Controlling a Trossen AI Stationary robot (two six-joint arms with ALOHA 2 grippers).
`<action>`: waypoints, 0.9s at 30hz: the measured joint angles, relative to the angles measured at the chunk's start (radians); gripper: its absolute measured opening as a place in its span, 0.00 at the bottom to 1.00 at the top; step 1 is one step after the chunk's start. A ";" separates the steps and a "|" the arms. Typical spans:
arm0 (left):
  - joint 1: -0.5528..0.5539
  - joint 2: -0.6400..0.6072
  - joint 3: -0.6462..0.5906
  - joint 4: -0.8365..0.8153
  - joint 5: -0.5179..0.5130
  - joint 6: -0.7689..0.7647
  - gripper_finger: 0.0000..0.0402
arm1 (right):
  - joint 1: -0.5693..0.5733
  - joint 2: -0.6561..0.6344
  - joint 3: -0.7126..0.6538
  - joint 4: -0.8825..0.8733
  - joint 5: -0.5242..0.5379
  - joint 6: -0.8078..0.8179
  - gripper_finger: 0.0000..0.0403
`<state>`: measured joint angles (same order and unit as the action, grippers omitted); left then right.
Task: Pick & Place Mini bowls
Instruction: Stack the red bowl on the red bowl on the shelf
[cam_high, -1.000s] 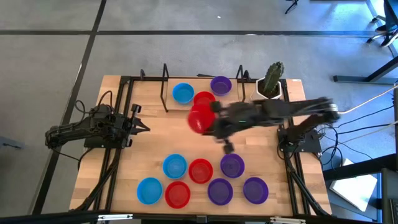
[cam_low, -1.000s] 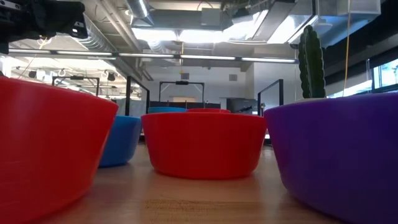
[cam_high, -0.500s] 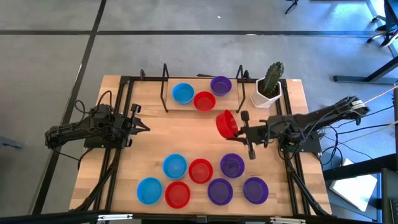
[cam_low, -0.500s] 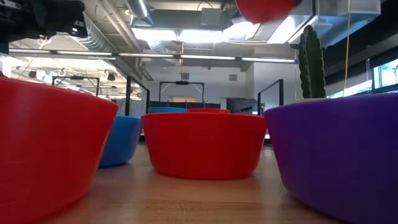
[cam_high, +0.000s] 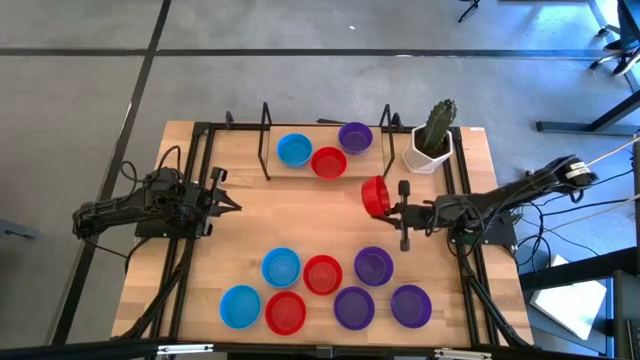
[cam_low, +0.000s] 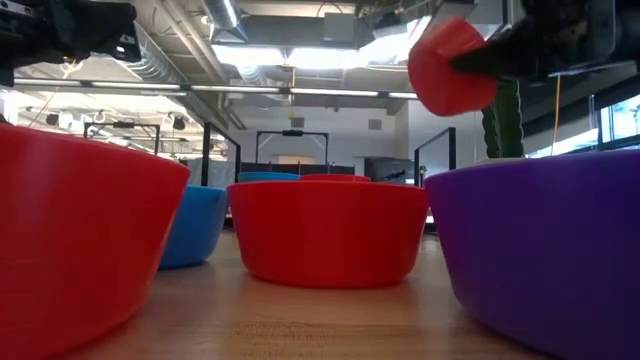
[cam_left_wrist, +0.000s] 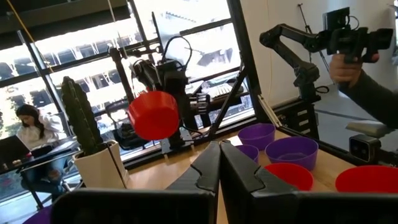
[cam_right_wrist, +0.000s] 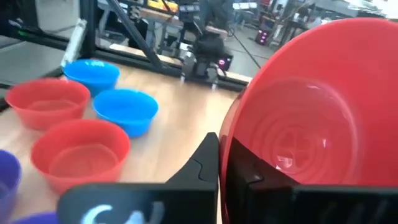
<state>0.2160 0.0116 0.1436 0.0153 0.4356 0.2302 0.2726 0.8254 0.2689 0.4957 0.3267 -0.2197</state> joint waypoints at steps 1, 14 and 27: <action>0.000 0.000 0.000 0.000 0.000 0.000 0.02 | -0.001 -0.017 -0.014 0.013 0.007 -0.001 0.01; 0.000 0.000 0.000 0.002 0.000 0.000 0.01 | -0.002 -0.151 -0.048 -0.046 0.049 -0.005 0.01; 0.000 0.000 0.000 0.003 0.000 0.016 0.01 | -0.002 -0.147 -0.048 -0.060 0.048 0.000 0.01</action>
<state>0.2161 0.0117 0.1436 0.0185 0.4357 0.2466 0.2703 0.6788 0.2211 0.4358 0.3748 -0.2199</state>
